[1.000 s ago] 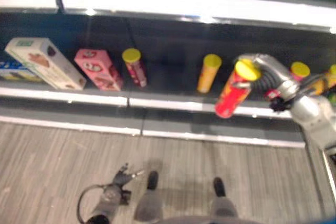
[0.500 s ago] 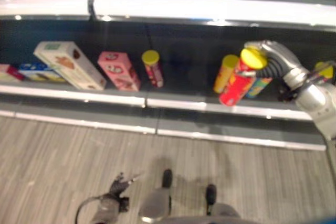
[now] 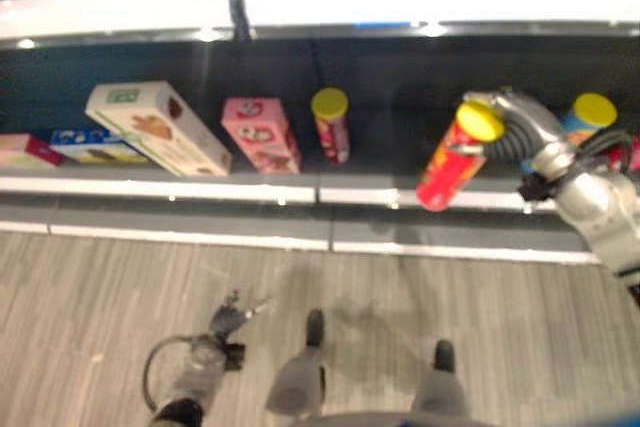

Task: Put the goods on the table back onto the shelves and tidy them up.

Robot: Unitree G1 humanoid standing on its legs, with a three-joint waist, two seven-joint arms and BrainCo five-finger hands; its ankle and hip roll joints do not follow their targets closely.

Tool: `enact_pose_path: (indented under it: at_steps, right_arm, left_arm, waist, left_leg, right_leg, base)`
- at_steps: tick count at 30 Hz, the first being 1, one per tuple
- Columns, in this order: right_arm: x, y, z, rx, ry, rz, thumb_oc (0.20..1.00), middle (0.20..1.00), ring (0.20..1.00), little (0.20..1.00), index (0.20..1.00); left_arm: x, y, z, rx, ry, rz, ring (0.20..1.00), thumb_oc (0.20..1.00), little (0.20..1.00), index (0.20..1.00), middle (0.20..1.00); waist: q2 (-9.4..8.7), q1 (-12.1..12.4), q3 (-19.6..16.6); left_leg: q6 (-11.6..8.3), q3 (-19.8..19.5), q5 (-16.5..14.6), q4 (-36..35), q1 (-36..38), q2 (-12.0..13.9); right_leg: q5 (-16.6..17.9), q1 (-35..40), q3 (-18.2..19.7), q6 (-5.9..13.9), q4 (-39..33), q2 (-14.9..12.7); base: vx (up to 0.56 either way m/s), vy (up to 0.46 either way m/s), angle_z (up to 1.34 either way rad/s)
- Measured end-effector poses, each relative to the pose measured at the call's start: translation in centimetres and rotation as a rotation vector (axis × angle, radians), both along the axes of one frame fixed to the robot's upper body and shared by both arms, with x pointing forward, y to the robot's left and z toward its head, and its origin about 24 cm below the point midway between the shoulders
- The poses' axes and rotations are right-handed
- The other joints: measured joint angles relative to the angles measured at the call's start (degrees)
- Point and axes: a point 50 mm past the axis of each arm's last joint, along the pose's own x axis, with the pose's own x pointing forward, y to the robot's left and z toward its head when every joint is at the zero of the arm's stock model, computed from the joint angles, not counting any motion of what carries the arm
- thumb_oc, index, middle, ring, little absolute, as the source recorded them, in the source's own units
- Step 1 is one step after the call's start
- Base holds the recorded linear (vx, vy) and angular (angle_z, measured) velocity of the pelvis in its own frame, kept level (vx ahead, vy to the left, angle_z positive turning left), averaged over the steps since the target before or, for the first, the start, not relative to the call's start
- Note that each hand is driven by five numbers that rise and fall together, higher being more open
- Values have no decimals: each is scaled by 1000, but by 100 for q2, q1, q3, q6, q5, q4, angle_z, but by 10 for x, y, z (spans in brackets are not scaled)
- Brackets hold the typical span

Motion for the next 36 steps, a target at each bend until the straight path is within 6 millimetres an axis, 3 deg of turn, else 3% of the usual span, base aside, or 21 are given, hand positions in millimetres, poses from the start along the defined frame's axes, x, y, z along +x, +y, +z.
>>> enact_pose_path:
  at_steps: [1, 2, 3, 8, 13, 22, 31, 36]
  right_arm:
    - [-1, -2, 6, -6, -27, -8, 200, 200, 200, 200, 200]
    - [-1, -5, 9, -14, -38, -24, 200, 200, 200, 200, 200]
    - [-2, -9, 16, -43, -72, -46, 200, 200, 200, 200, 200]
    - [-1, -10, 25, -53, -147, -79, 200, 200, 200, 200, 200]
    - [-1, -7, 32, -77, -240, -98, 200, 200, 200, 200, 200]
    - [9, -4, 69, -105, -431, -150, 200, 200, 200, 200, 200]
    - [22, -28, 61, -87, -391, -283, 200, 200, 200, 200, 200]
    - [22, -30, 62, -74, -416, -295, 200, 200, 200, 200, 200]
  left_arm:
    - [0, 8, 1, 15, 7, 23, 1000, 1000, 1000, 1000, 1000]
    - [-2, 6, -1, 9, 19, 24, 1000, 1000, 1000, 1000, 1000]
    - [-1, 2, -2, -4, 12, 36, 1000, 1000, 1000, 1000, 1000]
    - [-12, -26, -17, -79, 39, 27, 1000, 1000, 1000, 1000, 1000]
    - [-14, -35, -21, -91, 49, 5, 1000, 1000, 1000, 1000, 1000]
    - [-7, -38, -15, -75, 16, -15, 1000, 1000, 1000, 1000, 1000]
    - [-1, -39, -10, -83, -22, -29, 1000, 1000, 1000, 1000, 1000]
    - [3, -41, -6, -87, -55, -35, 1000, 1000, 1000, 1000, 1000]
  waist:
    - [84, -11, 88]
    - [28, -101, 97]
    - [129, -179, 162]
    - [376, -110, 386]
    - [481, -75, 481]
    - [603, 196, 639]
    - [749, 276, 748]
    - [806, 267, 843]
  left_leg:
    - [9, -6, 20, 38, -67, 45]
    - [10, -96, 19, 80, -132, -88]
    - [10, -218, 18, 161, -239, -128]
    - [-22, -292, 51, 425, -654, -88]
    - [-65, -555, 81, 469, -948, -163]
    - [-27, -794, 147, 505, -1262, -383]
    - [-17, -885, 155, 526, -1479, -496]
    - [-7, -873, 162, 530, -1636, -508]
  right_leg:
    - [-56, 24, -15, -45, -332, 306]
    - [-43, 90, 1, 4, -717, 431]
    - [-55, 107, 150, -191, -797, 506]
    - [28, -83, 35, -291, -753, 614]
    - [-144, -330, -199, -290, -430, 539]
    - [-387, -678, -392, -263, 56, 305]
    - [-428, -811, -506, -216, 56, 199]
    - [-427, -976, -503, -215, 74, 188]
  base:
    - [-13, 5, 5]
    - [8, 6, 42]
    - [-31, 17, 45]
    - [-45, -47, 20]
    - [-30, -16, 28]
    - [-23, 17, 20]
    - [-12, 11, 8]
    - [-1, 1, -1]
